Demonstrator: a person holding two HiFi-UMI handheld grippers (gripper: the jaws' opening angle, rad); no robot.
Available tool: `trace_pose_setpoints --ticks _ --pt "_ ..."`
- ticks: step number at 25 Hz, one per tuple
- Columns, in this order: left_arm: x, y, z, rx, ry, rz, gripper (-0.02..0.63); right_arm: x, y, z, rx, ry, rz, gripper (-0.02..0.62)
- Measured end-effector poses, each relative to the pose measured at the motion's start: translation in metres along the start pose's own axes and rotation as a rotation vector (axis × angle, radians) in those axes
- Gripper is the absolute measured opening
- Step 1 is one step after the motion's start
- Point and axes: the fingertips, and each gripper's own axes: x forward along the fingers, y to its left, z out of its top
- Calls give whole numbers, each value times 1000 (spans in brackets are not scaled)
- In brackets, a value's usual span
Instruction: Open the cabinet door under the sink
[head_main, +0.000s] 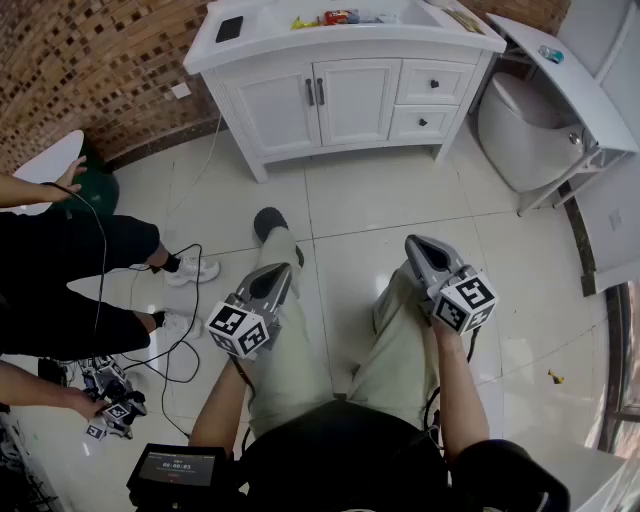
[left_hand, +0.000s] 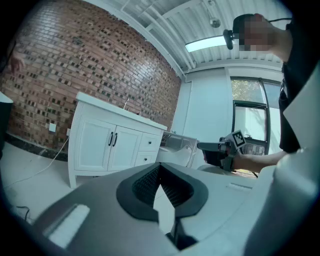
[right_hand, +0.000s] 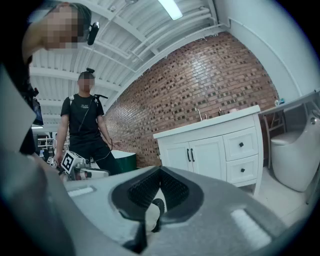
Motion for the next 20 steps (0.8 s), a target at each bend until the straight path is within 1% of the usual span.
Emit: trace_pose_setpoints --ticks 2,4,6,8,11,15,20 --pt "15 14 8 38 28 18 15 29 -4 3 -9 52 11 -9" --pt "29 28 20 74 37 26 15 59 -10 7 -23 98 23 -9" --pt "42 45 33 94 25 31 15 87 -20 15 -21 102 32 -9" --pt "53 65 43 85 10 40 15 113 -34 27 -31 58 19 -9" --pt "70 98 54 68 3 59 15 162 -55 42 -81 14 3 -9" --pt "94 143 68 49 -4 83 15 240 -76 53 -136 10 -1 -9" --pt "120 179 93 4 -64 72 15 329 -109 54 -182 38 -25 -3"
